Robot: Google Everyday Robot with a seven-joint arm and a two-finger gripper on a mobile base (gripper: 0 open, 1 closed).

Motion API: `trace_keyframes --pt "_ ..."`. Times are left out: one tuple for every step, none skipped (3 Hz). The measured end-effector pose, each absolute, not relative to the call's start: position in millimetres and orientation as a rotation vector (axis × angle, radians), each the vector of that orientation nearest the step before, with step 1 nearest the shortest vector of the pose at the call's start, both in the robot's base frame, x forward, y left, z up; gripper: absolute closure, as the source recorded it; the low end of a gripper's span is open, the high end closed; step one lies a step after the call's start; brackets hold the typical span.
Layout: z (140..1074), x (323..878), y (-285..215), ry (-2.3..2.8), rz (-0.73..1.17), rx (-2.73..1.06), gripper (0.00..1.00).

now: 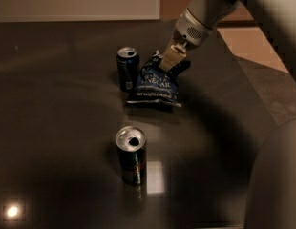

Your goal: Move blue chip bag near pepsi can

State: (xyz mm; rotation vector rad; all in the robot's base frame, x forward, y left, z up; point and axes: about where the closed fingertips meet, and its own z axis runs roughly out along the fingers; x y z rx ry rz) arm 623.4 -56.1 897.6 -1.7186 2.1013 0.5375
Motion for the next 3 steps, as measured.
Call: trace_keyframes --pt "895.9 625.5 -53.7 2.098 0.538 -1.716 0.13" --pt "894.2 627.4 -51.4 2.096 0.538 -1.714 0.0" --pt "894.2 627.4 -51.4 2.096 0.538 -1.714 0.0"
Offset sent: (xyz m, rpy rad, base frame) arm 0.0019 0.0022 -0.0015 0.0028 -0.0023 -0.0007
